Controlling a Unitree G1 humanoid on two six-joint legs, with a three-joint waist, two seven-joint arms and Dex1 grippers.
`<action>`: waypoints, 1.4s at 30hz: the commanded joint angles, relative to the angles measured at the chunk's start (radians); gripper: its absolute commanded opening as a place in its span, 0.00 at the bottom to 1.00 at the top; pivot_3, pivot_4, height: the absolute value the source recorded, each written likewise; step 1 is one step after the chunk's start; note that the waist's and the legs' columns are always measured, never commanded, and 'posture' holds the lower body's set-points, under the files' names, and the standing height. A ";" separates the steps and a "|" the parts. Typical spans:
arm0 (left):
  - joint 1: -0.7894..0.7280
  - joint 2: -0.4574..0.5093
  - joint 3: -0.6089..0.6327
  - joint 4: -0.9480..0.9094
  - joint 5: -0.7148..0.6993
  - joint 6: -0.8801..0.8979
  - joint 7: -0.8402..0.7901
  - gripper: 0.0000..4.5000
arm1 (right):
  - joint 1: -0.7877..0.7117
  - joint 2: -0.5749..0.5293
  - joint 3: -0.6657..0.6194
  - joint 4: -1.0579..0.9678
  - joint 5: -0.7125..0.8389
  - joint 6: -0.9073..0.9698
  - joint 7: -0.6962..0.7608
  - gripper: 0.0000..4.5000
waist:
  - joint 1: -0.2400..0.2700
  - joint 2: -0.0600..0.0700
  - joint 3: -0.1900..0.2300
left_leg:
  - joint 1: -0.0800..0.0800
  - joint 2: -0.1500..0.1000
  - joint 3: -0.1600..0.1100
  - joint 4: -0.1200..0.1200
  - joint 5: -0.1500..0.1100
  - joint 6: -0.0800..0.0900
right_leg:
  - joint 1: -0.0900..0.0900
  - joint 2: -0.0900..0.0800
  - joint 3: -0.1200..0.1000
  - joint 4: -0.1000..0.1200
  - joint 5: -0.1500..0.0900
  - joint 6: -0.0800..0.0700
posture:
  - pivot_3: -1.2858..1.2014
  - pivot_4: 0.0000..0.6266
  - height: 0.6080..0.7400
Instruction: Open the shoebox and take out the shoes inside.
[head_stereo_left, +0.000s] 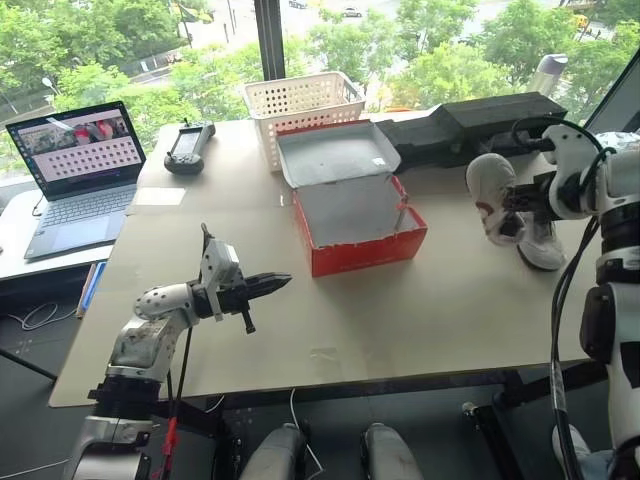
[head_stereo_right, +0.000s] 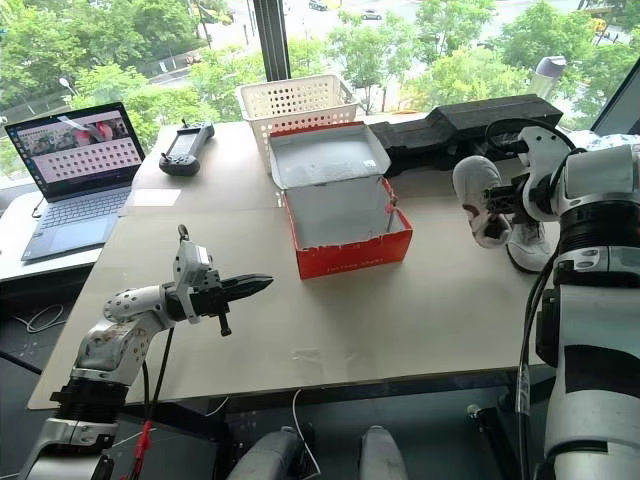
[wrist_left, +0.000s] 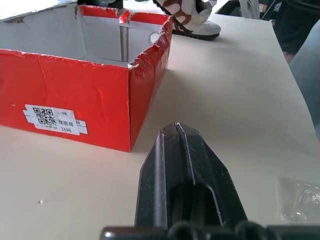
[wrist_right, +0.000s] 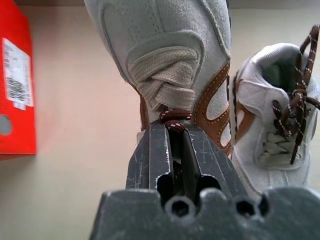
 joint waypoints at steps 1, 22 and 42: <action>-0.017 -0.002 0.004 -0.009 -0.002 -0.023 -0.009 0.00 | -0.003 -0.019 0.009 0.054 -0.017 -0.087 -0.037 0.04 | 0.000 0.001 0.000 | -0.001 0.000 0.000 0.000 0.000 0.000 | 0.000 0.000 0.000 0.000 0.000 0.000 | 0.52 0.24 0.99; -0.014 -0.006 0.004 -0.010 0.005 -0.020 -0.007 0.00 | -0.028 0.034 -0.087 0.333 0.018 -0.435 -0.304 0.61 | 0.023 0.001 0.000 | -0.001 -0.001 -0.001 0.006 0.000 0.001 | 0.003 0.000 -0.002 0.000 0.000 0.002 | 0.52 0.24 0.99; -0.014 0.001 0.009 -0.026 0.002 -0.003 0.002 0.00 | -0.108 0.053 -0.134 0.219 0.079 -0.414 -0.225 0.61 | -0.010 0.002 0.001 | -0.002 0.000 0.000 0.005 0.000 0.001 | 0.001 0.001 0.000 0.001 0.000 0.001 | 0.52 0.24 0.99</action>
